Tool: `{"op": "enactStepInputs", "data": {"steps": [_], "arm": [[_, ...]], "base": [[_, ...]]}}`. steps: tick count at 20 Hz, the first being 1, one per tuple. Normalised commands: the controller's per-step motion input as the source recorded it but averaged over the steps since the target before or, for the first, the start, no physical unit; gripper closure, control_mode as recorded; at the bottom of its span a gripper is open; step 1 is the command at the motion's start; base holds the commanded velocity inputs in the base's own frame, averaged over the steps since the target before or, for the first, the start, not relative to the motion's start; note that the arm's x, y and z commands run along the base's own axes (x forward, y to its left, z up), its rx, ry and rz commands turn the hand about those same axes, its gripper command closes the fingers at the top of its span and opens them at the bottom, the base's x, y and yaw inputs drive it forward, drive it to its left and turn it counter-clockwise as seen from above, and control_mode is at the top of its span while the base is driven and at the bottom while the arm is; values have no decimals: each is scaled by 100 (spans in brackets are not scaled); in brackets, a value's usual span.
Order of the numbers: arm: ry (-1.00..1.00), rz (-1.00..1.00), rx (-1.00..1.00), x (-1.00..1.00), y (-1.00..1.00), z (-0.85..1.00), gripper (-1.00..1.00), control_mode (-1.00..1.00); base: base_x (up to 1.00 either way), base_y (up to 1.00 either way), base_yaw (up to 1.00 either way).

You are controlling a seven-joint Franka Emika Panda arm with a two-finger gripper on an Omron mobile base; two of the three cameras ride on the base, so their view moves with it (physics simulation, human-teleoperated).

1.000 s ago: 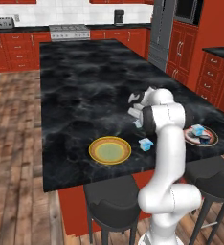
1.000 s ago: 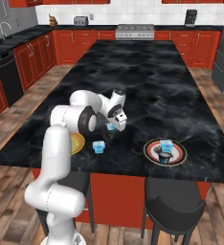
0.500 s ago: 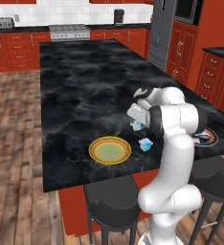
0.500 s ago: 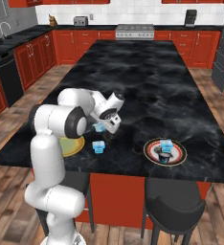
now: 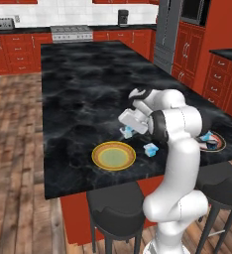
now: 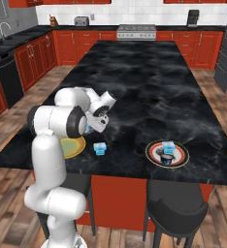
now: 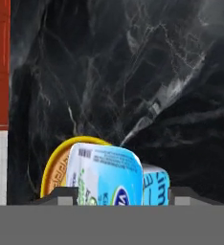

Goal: Place two yogurt containers on each plate.

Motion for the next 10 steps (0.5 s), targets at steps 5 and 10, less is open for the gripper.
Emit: {"op": "enactStepInputs", "data": {"steps": [5, 10], "arm": [[0, 29, 6, -16, 46, -38, 100, -100], [-3, 18, 5, -49, 44, -17, 100, -100]], "base": [[0, 0, 0], [0, 0, 0]]}}
